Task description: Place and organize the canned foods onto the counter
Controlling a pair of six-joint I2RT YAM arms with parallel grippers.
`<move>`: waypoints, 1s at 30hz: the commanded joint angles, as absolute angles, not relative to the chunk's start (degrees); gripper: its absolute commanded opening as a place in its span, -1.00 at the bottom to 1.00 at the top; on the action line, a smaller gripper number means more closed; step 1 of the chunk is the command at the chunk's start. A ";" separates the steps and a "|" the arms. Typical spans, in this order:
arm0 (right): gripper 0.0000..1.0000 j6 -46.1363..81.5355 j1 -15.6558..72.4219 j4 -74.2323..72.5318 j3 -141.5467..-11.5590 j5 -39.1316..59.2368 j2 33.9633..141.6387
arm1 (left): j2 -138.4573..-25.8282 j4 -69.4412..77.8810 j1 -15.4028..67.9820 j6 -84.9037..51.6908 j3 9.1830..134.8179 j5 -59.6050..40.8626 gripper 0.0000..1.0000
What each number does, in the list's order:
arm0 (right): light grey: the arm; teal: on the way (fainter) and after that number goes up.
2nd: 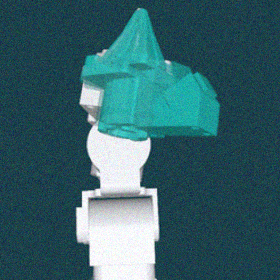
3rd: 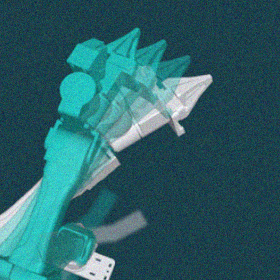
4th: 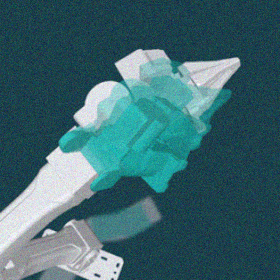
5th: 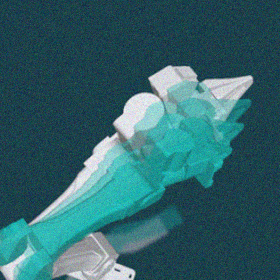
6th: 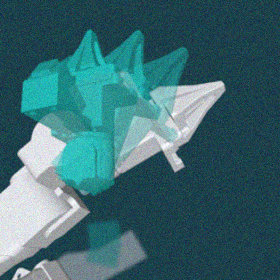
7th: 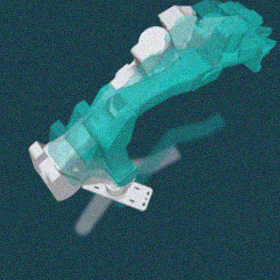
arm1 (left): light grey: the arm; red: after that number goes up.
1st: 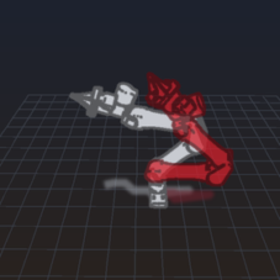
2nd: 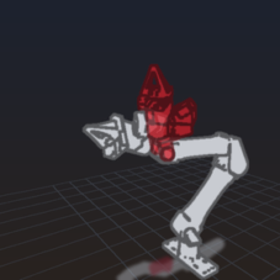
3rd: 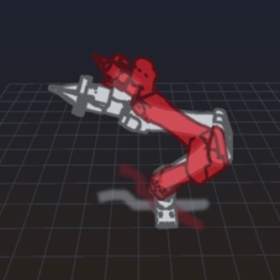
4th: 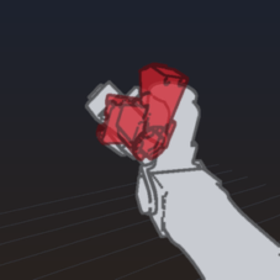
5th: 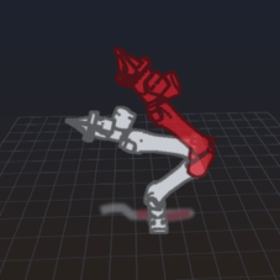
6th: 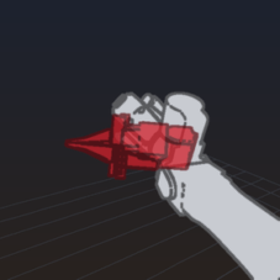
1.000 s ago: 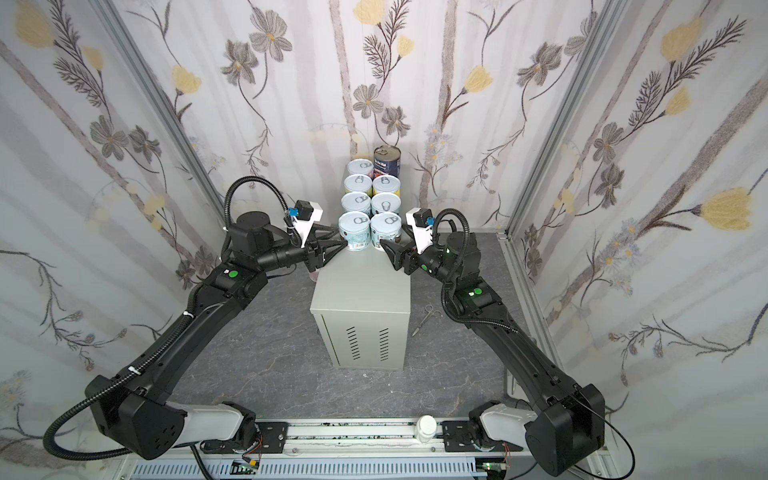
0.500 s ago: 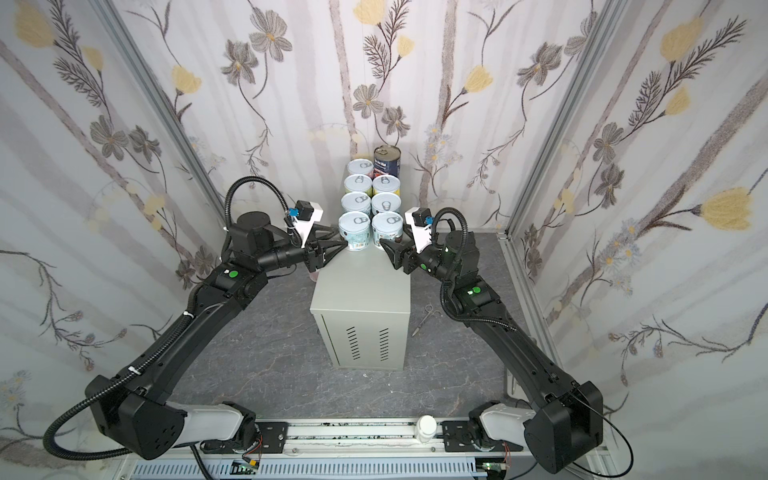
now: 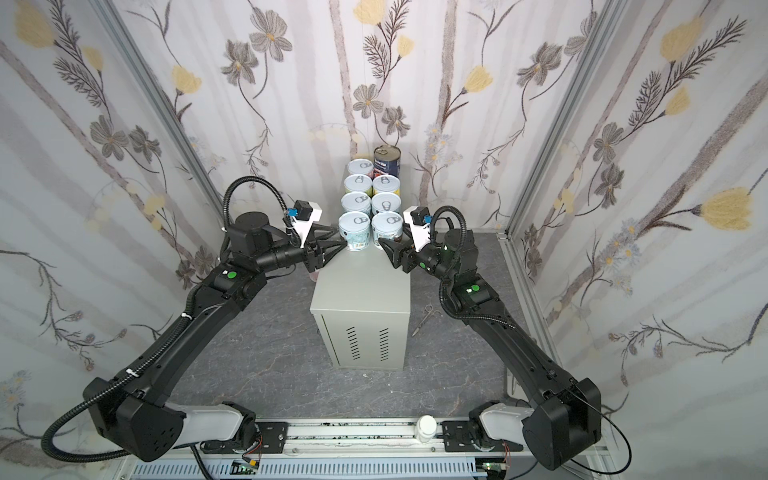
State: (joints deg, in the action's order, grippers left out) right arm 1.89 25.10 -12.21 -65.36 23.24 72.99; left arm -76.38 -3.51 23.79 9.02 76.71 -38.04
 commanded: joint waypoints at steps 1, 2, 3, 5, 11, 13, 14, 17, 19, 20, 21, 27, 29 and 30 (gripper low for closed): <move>0.46 1.23 25.31 -14.26 -65.92 23.38 73.21 | -76.01 -2.72 23.73 9.14 76.82 -37.88 0.06; 0.45 1.23 25.30 -14.32 -65.91 23.38 73.26 | -76.02 -2.64 23.73 9.14 76.82 -37.86 0.07; 0.45 1.23 25.31 -14.31 -66.01 23.38 73.30 | -76.02 -2.64 23.73 9.06 76.81 -37.86 0.08; 0.45 1.13 25.37 -14.39 -66.01 23.38 73.39 | -76.02 -2.47 23.77 8.97 76.82 -37.86 0.09; 0.44 1.07 25.36 -14.30 -66.18 23.38 73.52 | -76.34 -2.09 23.82 8.79 76.86 -38.21 0.10; 0.44 1.05 25.44 -14.33 -66.18 23.33 73.56 | -76.54 -2.11 23.82 8.79 76.95 -38.40 0.10; 0.44 1.05 25.47 -14.33 -66.25 23.38 73.61 | -76.64 -2.11 23.82 8.79 77.02 -38.44 0.10; 0.44 1.06 25.48 -14.33 -66.27 23.38 73.73 | -76.71 -2.11 23.87 8.87 77.10 -38.47 0.10; 0.44 0.96 25.45 -14.32 -66.36 23.38 73.81 | -76.73 -2.04 23.89 8.88 77.06 -38.46 0.11; 0.44 0.99 25.43 -14.31 -66.44 23.38 73.83 | -76.73 -1.97 23.91 8.85 77.08 -38.42 0.11; 0.44 0.96 25.49 -14.33 -66.45 23.38 73.86 | -76.79 -2.01 23.91 8.79 77.06 -38.47 0.11; 0.44 0.98 25.53 -14.14 -66.27 23.12 73.66 | -76.66 -2.11 23.91 8.79 76.96 -38.50 0.11; 0.45 1.01 25.56 -14.22 -66.01 23.12 73.41 | -76.73 -2.11 23.91 8.85 76.99 -38.44 0.09; 0.45 0.97 25.49 -14.32 -65.85 23.12 73.23 | -76.71 -2.11 23.91 8.92 76.99 -38.56 0.08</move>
State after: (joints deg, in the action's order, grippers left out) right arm 1.45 25.50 -12.40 -65.93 23.44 73.69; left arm -76.75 -3.46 23.90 8.95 76.71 -37.76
